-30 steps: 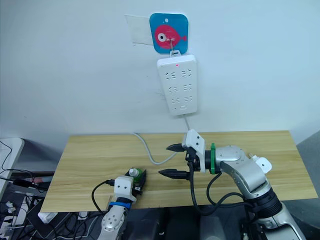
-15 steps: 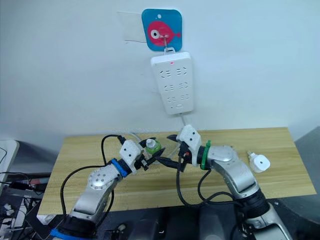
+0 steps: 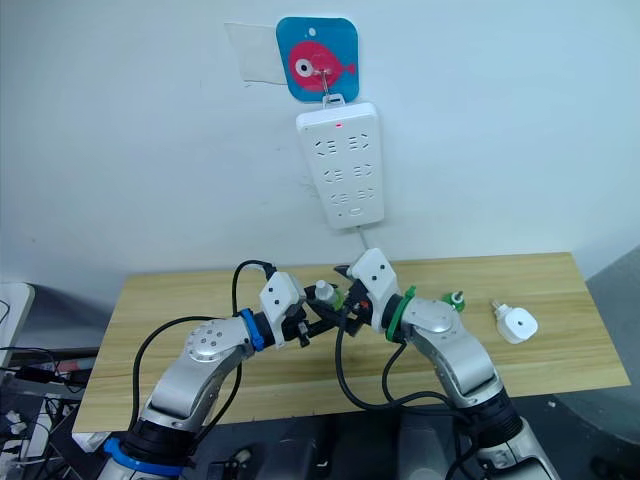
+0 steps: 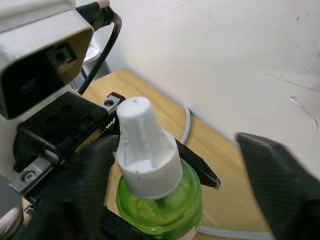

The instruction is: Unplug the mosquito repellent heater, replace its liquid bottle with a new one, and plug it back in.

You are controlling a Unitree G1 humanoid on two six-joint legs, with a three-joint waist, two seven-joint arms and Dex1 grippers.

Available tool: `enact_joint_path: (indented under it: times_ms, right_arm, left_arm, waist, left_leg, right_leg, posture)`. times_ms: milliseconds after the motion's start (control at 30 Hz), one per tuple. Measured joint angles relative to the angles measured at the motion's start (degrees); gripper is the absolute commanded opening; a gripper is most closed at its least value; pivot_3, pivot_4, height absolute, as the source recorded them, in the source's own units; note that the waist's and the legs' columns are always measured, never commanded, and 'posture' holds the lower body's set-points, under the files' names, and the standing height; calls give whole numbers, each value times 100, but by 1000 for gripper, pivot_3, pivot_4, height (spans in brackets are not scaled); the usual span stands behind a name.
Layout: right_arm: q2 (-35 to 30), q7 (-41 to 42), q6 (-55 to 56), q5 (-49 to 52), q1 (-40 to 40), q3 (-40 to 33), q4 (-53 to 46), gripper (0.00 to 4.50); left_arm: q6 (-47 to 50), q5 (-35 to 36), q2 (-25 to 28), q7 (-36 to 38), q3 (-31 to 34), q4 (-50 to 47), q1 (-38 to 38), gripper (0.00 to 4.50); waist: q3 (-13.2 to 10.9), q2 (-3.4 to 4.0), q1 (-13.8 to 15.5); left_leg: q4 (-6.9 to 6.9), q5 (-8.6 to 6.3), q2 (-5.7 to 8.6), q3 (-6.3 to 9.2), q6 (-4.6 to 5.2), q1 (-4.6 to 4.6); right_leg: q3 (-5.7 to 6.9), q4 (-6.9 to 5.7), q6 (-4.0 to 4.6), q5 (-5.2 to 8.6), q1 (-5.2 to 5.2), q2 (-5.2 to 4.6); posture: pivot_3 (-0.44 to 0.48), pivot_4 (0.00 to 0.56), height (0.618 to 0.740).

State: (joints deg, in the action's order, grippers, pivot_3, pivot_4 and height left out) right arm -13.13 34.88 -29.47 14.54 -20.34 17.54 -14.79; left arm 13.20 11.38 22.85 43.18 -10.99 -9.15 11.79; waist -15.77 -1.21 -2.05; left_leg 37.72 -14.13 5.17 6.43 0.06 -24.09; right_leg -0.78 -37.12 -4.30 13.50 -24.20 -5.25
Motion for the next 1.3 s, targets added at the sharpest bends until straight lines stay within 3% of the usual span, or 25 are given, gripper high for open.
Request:
enact_joint_path:
  times_ms: [167, 367, 633, 867, 1000, 1200, 1300]
  right_arm:
    - [-39, 80, -5, 78, 120, 23, -149, 1138]
    - [-212, 469, 24, 182, 67, 25, -119, 1119]
    - [-1136, 2782, 39, 934, -590, 6, 57, 1119]
    - [-1015, 4215, 406, 847, -1256, 390, 1003, 1119]
    - [-874, 4577, 584, 921, -1434, 404, 1376, 2420]
    - [-1373, 4331, 516, 1135, -999, -108, 762, 4466]
    - [-1435, 3547, 510, 1066, -317, -451, 166, 4466]
  left_arm:
    - [3, 21, 34, 68, 12, 1, 12, 2268]
    - [-133, 80, 240, 514, -1, 75, 79, 2268]
    - [-1024, 655, 683, 2729, -283, 680, 724, 2268]
    - [-1775, 692, 693, 4047, -615, 1386, 1231, 2268]
    - [-2030, 486, 585, 4078, -658, 1603, 1292, 2268]
    - [-1830, 398, 507, 3385, -455, 1586, 1187, 2268]
    - [-1453, 391, 428, 2628, -185, 1269, 863, 2268]
  waist:
    - [1, 0, -1]
    - [1, 0, 0]
    - [1, 0, 14]
    - [3, -2, -2]
    - [3, -2, 14]
    - [4, -4, 35]
    - [4, -3, 31]
  left_leg:
    - [1, 1, 1, -1, -2, 1]
    - [1, 5, 0, -2, -7, 2]
    - [6, 1, 1, -2, 0, 2]
    - [10, 7, -6, -2, -11, 4]
    - [13, 9, -1, -1, -14, 1]
    - [15, 9, 5, 2, -14, -3]
    - [13, 9, -8, 2, -14, -2]
  right_leg:
    - [0, -1, 0, -1, 1, 1]
    - [1, -4, 1, -2, 1, 4]
    - [8, 0, 1, -3, 7, 8]
    - [7, -6, 7, -7, 6, 7]
    - [7, -3, 6, -8, 6, 7]
    - [5, -2, 4, -9, 4, -1]
    - [2, -8, 5, -9, -1, -3]
  posture:
    - [-84, 250, 740]
    - [-72, 250, 740]
    - [-41, 240, 740]
    - [-40, 234, 740]
    - [-49, 239, 740]
    - [-54, 243, 740]
    - [-58, 247, 740]
